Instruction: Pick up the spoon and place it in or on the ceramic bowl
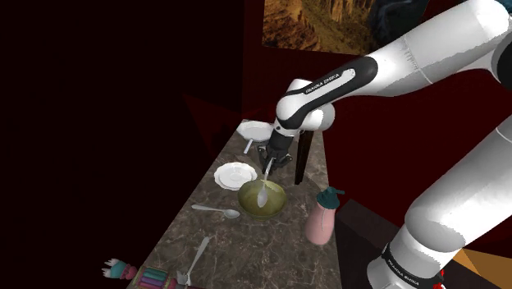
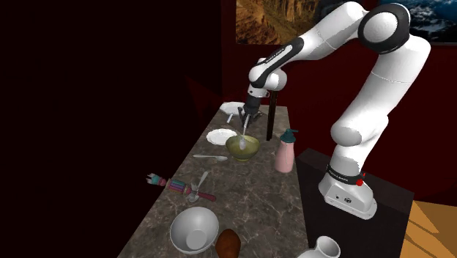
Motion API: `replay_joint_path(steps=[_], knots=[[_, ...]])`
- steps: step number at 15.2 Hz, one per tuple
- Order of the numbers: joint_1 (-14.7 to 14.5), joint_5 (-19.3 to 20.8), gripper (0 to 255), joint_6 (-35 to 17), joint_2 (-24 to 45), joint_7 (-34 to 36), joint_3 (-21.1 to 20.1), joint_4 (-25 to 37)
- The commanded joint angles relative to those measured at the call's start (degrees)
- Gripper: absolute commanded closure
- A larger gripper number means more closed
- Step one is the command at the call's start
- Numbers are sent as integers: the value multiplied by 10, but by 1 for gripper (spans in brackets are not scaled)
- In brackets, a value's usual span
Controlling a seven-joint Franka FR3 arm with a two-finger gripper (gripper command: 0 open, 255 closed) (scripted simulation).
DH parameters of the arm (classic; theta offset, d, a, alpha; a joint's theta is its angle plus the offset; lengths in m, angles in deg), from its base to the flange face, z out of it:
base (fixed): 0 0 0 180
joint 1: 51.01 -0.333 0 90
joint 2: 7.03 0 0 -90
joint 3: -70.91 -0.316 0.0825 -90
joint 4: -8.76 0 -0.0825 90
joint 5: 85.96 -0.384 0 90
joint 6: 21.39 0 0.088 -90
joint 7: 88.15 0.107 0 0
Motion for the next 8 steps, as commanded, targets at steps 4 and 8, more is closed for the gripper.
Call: replay_joint_path(steps=[4,8], knots=[[-3,-9,255,-42,32,-15,-3,-11],[-5,-18,255,-76,59,-27,-5,-18]])
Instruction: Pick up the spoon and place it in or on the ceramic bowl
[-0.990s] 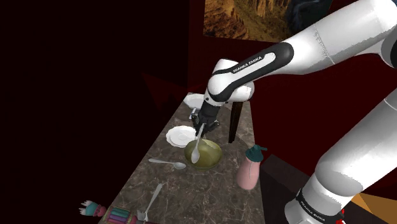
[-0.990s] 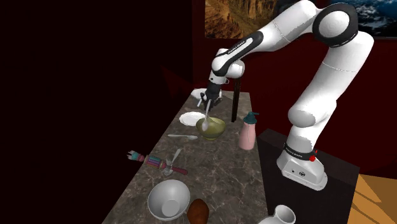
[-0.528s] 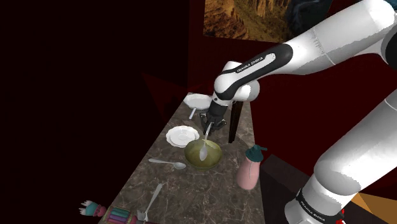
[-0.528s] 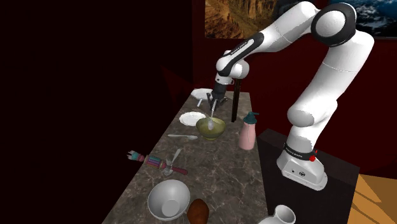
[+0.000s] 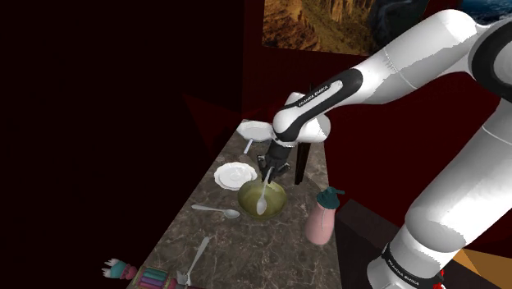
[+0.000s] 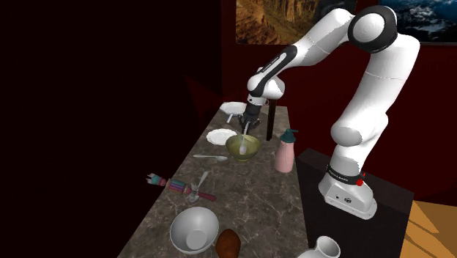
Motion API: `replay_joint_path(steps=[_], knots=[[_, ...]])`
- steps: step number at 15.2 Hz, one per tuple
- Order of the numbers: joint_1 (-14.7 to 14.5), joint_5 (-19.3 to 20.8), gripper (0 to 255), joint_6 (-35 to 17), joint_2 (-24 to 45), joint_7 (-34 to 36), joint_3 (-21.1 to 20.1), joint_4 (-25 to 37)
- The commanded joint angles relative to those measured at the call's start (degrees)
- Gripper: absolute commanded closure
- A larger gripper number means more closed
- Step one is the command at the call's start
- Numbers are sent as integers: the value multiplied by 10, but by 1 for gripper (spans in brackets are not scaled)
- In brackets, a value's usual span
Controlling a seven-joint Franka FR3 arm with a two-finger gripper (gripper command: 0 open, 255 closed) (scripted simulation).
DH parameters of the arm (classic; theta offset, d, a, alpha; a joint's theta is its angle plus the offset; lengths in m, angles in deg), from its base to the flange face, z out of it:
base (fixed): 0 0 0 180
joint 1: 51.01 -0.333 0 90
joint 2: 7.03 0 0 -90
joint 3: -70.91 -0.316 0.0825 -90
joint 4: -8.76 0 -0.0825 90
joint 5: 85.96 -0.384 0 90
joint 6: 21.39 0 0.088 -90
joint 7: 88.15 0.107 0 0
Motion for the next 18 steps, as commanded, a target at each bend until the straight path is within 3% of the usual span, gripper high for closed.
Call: replay_joint_path(steps=[1,4,11,12,17,18], knots=[[-1,-4,255,-17,15,-6,-1,-3],[-3,-12,255,-44,39,-17,-3,-6],[-3,-12,255,-44,39,-17,-3,-6],[-3,-12,0,-44,39,-17,-3,-6],[-3,-12,0,-44,39,-17,-3,-6],[0,-8,0,-22,18,-14,1,-6]])
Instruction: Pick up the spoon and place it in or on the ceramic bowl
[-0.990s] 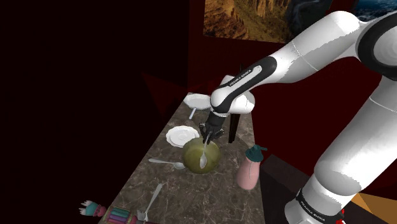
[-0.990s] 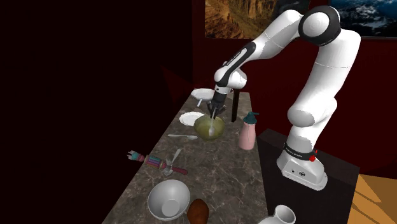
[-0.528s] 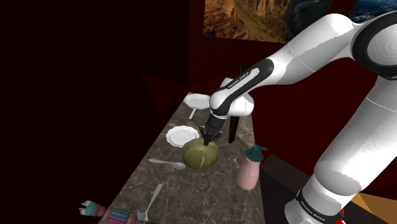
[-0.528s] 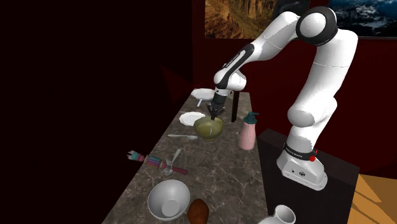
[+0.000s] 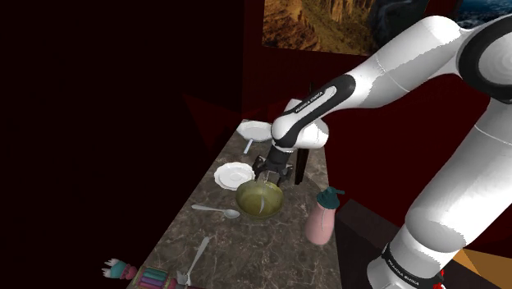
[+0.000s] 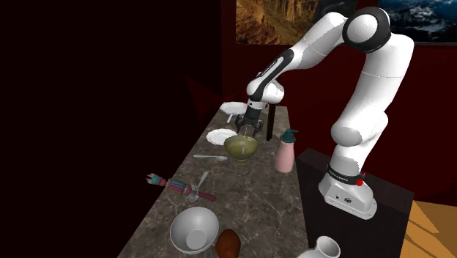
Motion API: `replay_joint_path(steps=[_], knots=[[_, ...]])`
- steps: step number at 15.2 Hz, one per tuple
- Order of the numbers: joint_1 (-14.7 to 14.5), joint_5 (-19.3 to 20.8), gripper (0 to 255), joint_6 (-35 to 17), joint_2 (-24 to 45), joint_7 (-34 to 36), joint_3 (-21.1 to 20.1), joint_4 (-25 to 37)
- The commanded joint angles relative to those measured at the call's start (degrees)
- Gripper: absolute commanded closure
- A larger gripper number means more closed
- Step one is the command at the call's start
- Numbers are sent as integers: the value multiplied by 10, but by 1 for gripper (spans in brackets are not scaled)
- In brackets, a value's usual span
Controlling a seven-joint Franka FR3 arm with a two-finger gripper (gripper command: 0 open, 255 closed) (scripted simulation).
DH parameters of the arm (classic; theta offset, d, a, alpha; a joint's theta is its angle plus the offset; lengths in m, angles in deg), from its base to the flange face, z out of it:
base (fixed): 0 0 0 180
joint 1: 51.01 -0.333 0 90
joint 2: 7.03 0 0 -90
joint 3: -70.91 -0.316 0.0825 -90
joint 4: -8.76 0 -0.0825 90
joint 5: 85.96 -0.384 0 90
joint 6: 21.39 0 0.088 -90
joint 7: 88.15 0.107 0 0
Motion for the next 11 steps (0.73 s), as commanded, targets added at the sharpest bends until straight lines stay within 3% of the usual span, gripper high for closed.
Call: replay_joint_path(steps=[1,3,11], knots=[[5,7,0,33,-30,4,6,1],[11,15,0,72,-64,9,13,5],[11,15,0,72,-64,9,13,5]])
